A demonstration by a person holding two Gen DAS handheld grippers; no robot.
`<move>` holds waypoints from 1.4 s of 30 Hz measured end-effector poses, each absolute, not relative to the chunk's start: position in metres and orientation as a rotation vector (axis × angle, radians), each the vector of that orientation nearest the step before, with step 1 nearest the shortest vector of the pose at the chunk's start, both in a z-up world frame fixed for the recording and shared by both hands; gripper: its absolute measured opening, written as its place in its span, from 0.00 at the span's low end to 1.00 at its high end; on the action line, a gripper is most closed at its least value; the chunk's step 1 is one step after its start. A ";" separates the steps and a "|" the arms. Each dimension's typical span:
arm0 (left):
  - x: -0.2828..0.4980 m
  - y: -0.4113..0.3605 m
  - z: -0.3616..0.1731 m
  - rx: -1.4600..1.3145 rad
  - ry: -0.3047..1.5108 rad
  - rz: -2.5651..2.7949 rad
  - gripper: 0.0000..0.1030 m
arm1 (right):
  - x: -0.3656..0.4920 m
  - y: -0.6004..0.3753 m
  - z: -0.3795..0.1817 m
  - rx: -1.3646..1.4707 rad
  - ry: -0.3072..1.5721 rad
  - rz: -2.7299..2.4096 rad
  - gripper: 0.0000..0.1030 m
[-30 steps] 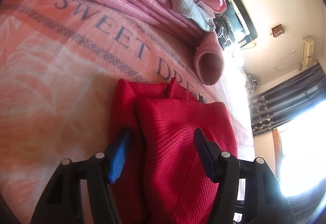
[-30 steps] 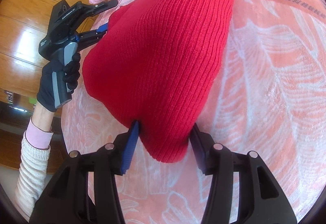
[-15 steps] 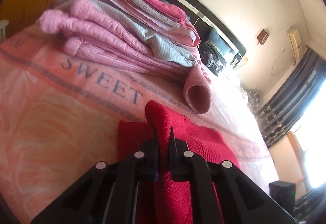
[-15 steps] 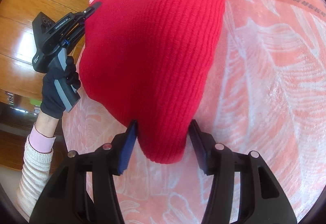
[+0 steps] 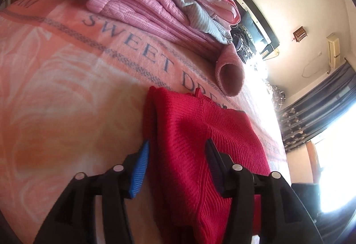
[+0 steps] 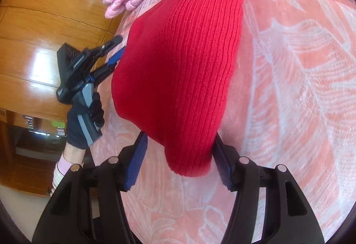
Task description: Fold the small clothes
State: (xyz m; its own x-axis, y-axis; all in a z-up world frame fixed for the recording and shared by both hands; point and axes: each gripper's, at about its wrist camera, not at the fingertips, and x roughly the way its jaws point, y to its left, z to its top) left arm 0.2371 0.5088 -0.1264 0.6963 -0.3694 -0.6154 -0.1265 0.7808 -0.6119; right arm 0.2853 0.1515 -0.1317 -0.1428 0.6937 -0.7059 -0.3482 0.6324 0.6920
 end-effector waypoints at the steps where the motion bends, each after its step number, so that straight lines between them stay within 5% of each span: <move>1: 0.225 0.501 -0.123 -0.661 0.811 -0.159 0.50 | 0.286 0.150 -0.131 0.310 1.449 0.923 0.57; 9: 0.174 0.442 -0.139 -0.574 0.976 -0.184 0.54 | 0.282 0.154 -0.129 0.286 1.448 0.913 0.56; 10: 0.175 0.440 -0.143 -0.569 0.987 -0.182 0.51 | 0.282 0.155 -0.129 0.281 1.447 0.913 0.56; 13: 0.173 0.445 -0.148 -0.567 0.991 -0.179 0.16 | 0.281 0.155 -0.129 0.264 1.442 0.915 0.56; 21: 0.165 0.462 -0.156 -0.551 1.028 -0.184 0.09 | 0.278 0.156 -0.142 0.256 1.468 0.896 0.56; 24: 0.167 0.467 -0.155 -0.643 1.034 -0.252 0.18 | 0.277 0.156 -0.137 0.253 1.461 0.903 0.56; 26: 0.167 0.474 -0.152 -0.724 1.033 -0.282 0.42 | 0.278 0.153 -0.131 0.261 1.444 0.913 0.56; 32: 0.179 0.510 -0.135 -0.841 0.936 -0.222 0.65 | 0.289 0.143 -0.123 0.307 1.412 0.895 0.56; 42: 0.246 0.539 -0.173 -1.059 0.942 -0.300 0.66 | 0.298 0.127 -0.132 0.338 1.412 0.869 0.57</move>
